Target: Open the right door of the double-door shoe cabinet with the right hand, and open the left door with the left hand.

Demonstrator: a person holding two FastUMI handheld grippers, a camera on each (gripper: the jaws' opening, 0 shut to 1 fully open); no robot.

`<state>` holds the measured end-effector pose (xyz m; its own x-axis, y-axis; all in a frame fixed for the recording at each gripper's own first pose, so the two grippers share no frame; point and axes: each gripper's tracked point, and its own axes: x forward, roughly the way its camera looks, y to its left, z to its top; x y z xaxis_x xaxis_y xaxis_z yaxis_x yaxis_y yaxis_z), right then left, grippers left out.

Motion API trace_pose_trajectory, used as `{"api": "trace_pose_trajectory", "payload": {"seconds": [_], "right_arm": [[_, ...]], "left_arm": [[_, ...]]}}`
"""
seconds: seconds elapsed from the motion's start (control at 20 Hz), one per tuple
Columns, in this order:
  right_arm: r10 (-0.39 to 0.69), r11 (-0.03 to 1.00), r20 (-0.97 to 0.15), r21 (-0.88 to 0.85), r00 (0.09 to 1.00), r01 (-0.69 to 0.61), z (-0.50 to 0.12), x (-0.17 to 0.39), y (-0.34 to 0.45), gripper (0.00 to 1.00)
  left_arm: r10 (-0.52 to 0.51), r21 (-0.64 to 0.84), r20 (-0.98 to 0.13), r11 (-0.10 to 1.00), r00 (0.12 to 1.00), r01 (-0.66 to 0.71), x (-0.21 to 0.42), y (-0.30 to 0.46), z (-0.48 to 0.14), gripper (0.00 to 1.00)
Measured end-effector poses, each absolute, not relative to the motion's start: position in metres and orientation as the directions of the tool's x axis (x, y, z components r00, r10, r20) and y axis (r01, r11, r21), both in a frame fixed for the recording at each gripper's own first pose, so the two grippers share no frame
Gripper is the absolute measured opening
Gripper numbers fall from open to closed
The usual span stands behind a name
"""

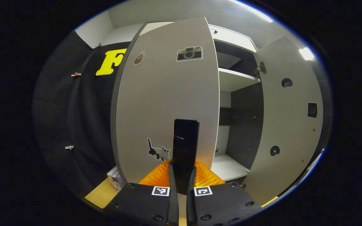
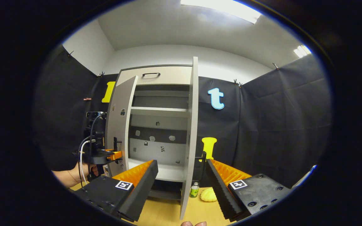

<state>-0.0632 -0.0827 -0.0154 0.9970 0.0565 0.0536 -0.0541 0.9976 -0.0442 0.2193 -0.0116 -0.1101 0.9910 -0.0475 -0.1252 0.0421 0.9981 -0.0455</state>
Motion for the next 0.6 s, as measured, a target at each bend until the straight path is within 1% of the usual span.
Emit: {"api": "trace_pose_trajectory", "payload": {"seconds": [0.15,0.45,0.6], "right_arm": [[0.067,0.997,0.062,-0.047,0.996,-0.064,-0.013,-0.065,-0.074,0.96],[0.089,0.996,0.043,-0.025,0.995,-0.088,-0.022,-0.067,-0.058,0.95],[0.107,0.994,0.024,-0.01,0.994,-0.107,-0.029,-0.064,-0.048,0.96]], "left_arm": [[-0.059,-0.054,-0.132,0.997,0.989,0.052,0.208,-0.003,-0.107,0.14],[-0.078,-0.07,-0.137,0.995,0.987,0.069,0.193,0.011,-0.106,0.14],[-0.056,-0.054,-0.143,0.997,0.988,0.049,0.185,0.021,-0.105,0.13]]}}
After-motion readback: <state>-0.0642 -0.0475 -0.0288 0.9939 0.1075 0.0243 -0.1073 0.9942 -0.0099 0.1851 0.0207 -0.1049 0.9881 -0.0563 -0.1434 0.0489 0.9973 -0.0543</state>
